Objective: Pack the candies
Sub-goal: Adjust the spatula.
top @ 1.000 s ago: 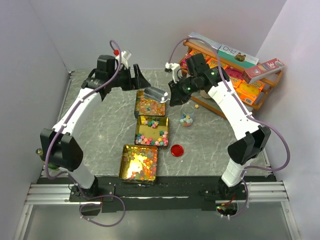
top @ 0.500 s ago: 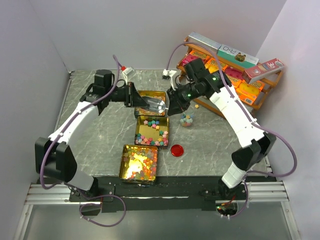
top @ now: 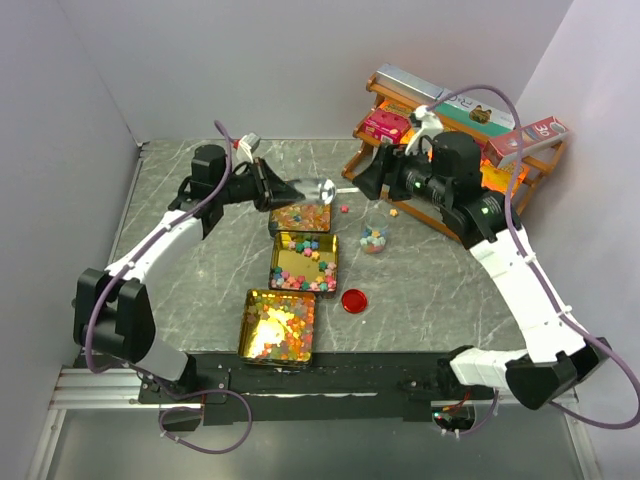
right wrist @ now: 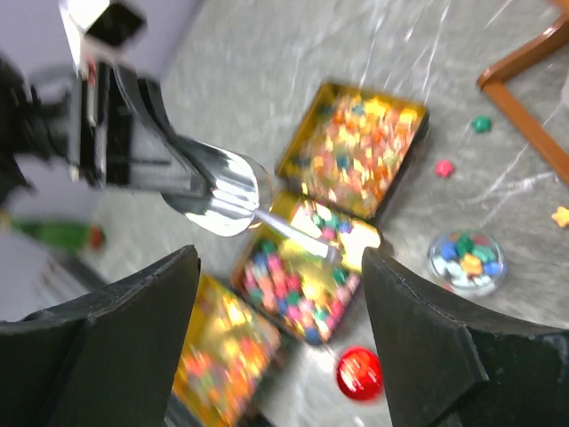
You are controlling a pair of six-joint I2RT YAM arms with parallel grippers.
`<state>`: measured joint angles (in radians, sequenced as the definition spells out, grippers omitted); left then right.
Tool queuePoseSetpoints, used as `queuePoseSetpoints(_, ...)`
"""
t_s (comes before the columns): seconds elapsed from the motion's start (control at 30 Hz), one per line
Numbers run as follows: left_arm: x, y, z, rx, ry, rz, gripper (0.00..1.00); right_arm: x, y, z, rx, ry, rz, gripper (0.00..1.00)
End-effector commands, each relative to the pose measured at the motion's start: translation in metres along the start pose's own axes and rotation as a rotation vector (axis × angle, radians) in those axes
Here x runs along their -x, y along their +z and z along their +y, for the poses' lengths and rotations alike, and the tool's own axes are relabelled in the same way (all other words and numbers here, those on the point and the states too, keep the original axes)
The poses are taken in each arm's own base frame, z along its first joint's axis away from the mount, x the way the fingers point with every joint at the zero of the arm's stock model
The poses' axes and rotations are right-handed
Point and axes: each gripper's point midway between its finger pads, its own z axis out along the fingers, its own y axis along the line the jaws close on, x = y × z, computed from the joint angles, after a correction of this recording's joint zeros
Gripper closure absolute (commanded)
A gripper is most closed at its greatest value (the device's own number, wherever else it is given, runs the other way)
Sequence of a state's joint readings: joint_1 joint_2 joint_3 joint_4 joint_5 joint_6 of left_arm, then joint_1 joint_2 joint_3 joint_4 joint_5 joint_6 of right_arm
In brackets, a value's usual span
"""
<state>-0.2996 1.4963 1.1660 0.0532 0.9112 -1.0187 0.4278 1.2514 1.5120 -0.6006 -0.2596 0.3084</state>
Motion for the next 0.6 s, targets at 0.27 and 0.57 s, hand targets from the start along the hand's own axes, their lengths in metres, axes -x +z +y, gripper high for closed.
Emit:
queuePoseSetpoints(0.27,0.050,0.008,-0.044,-0.194,-0.335,-0.159,0.99,0.052,0.060,-0.008,-0.031,0.313,-0.198,0.20)
queuePoseSetpoints(0.57,0.054,0.012,-0.038,-0.198,-0.356,-0.164,0.99,0.064,0.096,-0.003,0.090,0.391,-0.288,0.34)
